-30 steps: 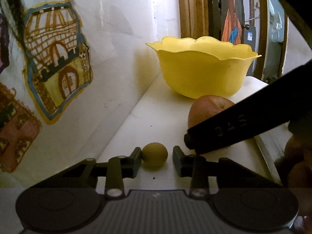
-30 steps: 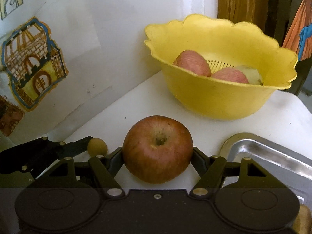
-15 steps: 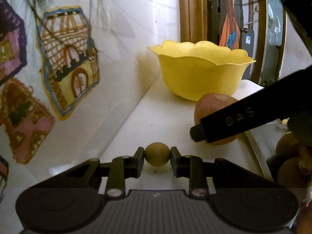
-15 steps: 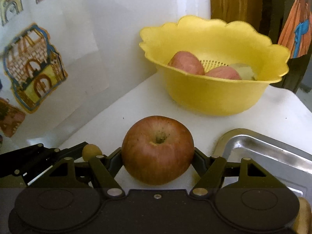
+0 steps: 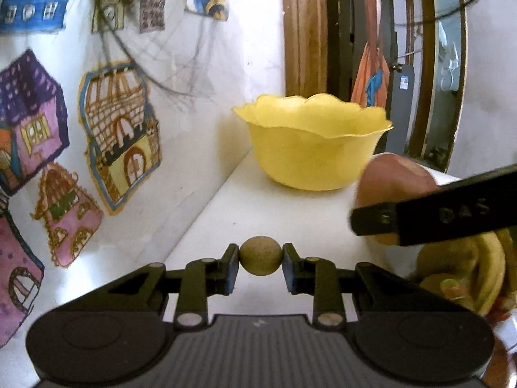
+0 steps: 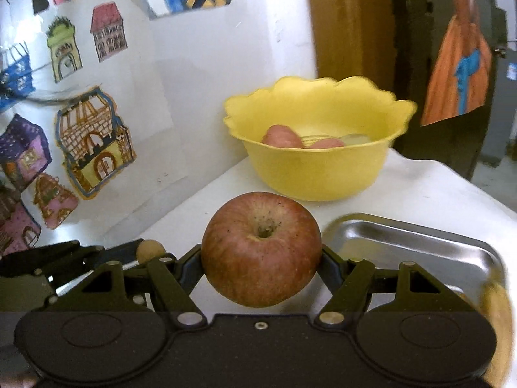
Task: Organize fruits
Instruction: 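Carry the small brown fruit in the left tool to the tray while the right tool carries the apple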
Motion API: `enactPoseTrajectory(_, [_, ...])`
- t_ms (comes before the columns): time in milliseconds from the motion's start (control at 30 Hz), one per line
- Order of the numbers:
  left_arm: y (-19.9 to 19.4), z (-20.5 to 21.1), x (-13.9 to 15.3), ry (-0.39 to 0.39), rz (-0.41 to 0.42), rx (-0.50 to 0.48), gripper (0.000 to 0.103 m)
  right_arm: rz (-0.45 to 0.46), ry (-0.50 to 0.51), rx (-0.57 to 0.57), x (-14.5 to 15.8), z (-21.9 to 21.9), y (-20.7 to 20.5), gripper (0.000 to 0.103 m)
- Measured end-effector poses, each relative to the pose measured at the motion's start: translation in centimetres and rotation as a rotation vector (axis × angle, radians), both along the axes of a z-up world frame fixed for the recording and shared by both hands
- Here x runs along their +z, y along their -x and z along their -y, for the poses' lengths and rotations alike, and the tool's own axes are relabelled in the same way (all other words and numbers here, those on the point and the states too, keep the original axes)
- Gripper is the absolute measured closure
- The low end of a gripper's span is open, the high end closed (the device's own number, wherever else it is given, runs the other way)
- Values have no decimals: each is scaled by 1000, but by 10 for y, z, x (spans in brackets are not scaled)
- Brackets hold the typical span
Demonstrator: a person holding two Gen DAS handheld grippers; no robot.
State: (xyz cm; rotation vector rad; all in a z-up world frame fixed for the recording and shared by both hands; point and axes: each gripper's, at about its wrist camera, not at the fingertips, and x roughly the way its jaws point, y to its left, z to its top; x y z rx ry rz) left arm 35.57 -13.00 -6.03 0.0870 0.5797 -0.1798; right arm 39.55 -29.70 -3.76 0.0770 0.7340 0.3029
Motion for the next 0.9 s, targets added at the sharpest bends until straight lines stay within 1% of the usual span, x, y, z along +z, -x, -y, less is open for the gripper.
enactPoseTrajectory(167, [14, 15, 11, 22, 16, -16, 71, 14, 10, -80, 11, 29, 33, 29])
enactPoseTrajectory(300, [25, 32, 22, 37, 30, -61, 71, 35, 30, -139, 19, 53, 58, 29])
enactPoseTrajectory(433, [39, 52, 32, 47, 39, -110, 71, 44, 27, -186, 26, 75, 88, 29])
enactPoseTrajectory(667, [67, 86, 38, 61, 24, -195, 71, 14, 50, -230, 27, 98, 134, 29])
enactPoseTrajectory(733, [74, 92, 37, 59, 17, -214, 71, 6, 72, -230, 25, 101, 146, 29])
enactPoseTrajectory(900, [85, 102, 35, 49, -4, -240, 71, -26, 85, -236, 18, 108, 169, 29])
